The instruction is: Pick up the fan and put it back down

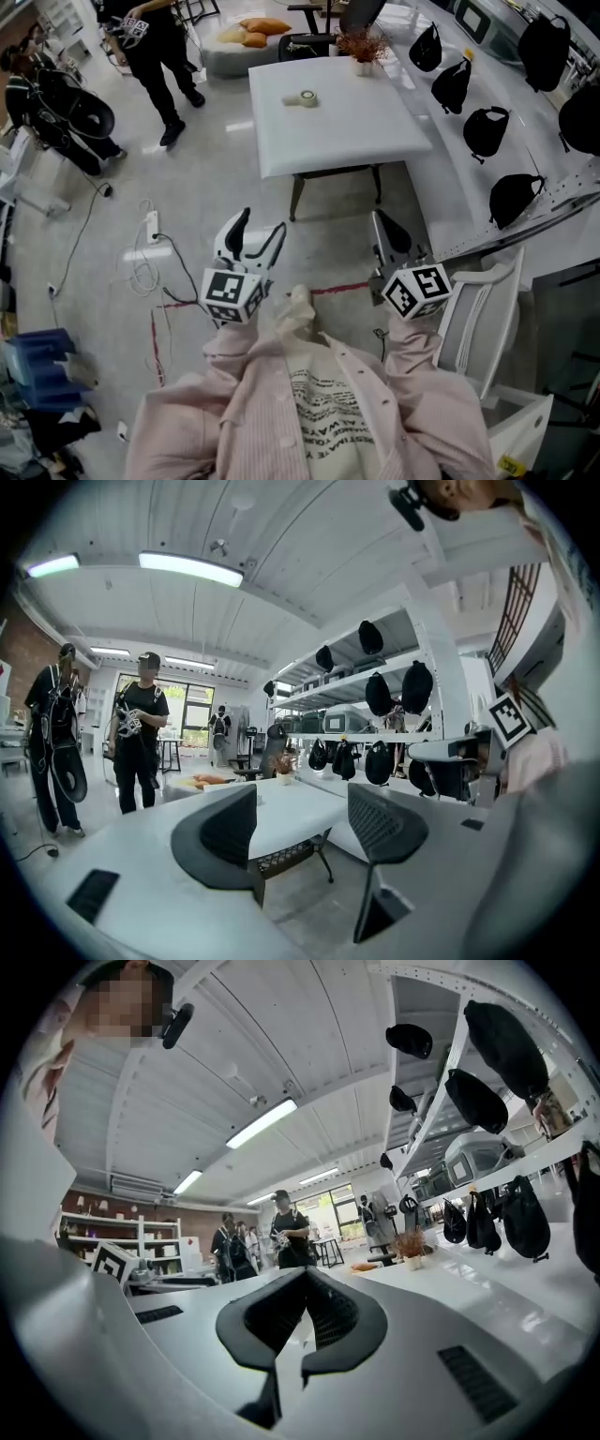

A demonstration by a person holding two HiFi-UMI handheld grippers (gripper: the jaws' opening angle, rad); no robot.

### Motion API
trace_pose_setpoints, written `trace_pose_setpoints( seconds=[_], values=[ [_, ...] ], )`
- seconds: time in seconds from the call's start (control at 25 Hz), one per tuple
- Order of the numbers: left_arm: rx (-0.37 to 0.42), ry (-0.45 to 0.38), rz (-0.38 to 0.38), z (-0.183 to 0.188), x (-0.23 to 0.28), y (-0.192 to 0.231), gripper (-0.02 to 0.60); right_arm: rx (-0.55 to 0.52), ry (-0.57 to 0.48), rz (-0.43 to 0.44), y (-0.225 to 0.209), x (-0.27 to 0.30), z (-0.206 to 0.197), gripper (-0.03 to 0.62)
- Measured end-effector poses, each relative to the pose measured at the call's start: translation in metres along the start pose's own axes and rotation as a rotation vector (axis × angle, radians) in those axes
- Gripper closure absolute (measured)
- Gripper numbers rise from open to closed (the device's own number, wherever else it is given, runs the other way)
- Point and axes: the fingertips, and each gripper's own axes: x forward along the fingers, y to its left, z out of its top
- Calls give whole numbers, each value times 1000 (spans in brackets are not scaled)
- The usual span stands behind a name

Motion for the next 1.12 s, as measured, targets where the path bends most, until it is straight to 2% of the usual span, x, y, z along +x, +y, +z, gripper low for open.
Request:
trace_pose_setpoints(
  seconds=[0.44, 0.8, 1.12],
  values=[
    [-12, 31, -39, 3, 81, 64, 301, 12, 30, -18, -26, 96, -2, 594],
    [-21, 38, -32, 1, 110, 96, 301, 19, 27, -5, -35, 144, -6, 594],
    [-19, 58, -28, -1, 136, 107, 301, 38, 35, -4, -55, 172, -8, 594]
  ],
)
